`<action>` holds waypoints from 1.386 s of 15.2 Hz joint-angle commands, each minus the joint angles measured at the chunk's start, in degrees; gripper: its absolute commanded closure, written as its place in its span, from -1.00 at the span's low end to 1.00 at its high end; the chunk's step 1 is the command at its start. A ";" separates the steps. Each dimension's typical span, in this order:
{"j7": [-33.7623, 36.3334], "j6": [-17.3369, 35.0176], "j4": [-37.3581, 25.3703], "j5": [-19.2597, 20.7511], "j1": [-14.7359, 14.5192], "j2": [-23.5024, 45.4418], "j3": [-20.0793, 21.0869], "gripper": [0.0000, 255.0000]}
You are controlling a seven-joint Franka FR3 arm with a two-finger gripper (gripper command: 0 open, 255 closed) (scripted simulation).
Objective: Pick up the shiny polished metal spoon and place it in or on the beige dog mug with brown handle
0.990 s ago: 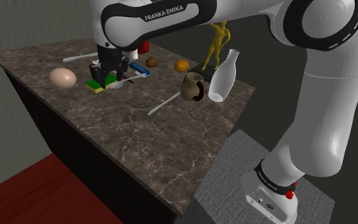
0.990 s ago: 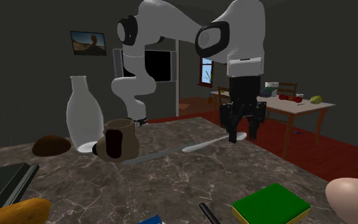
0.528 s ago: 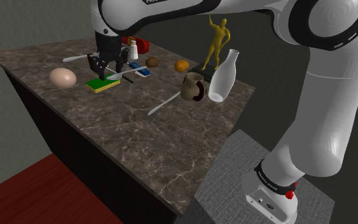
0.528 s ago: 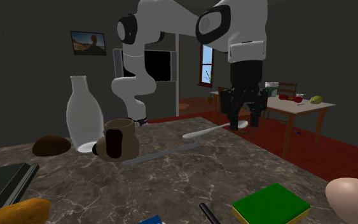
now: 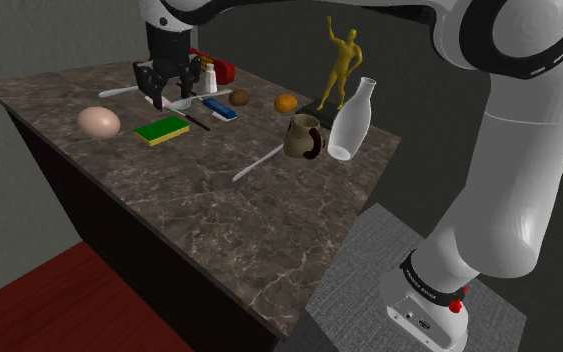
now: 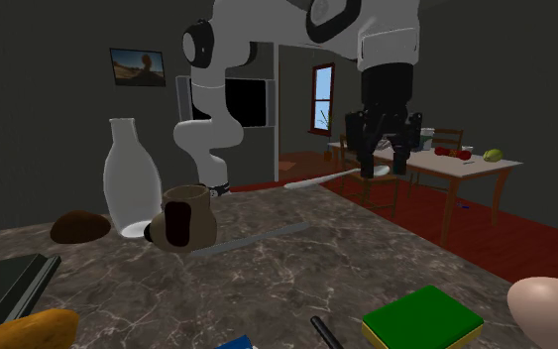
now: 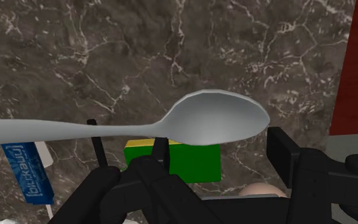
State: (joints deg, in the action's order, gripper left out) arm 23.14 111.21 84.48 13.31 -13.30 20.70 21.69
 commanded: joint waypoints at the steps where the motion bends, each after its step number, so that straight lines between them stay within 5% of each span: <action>1: -0.18 -1.63 -1.74 -0.05 -0.17 0.13 0.05 1.00; 5: -0.49 -4.23 -4.42 -0.16 -0.40 0.18 0.13 1.00; 13: -9.54 2.73 18.44 -7.97 7.59 -17.75 -1.44 1.00; 21: -20.67 5.08 34.31 -13.87 11.42 -32.41 -6.73 1.00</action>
State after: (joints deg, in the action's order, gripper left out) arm 4.04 116.28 117.32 -0.02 -2.32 -10.18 15.77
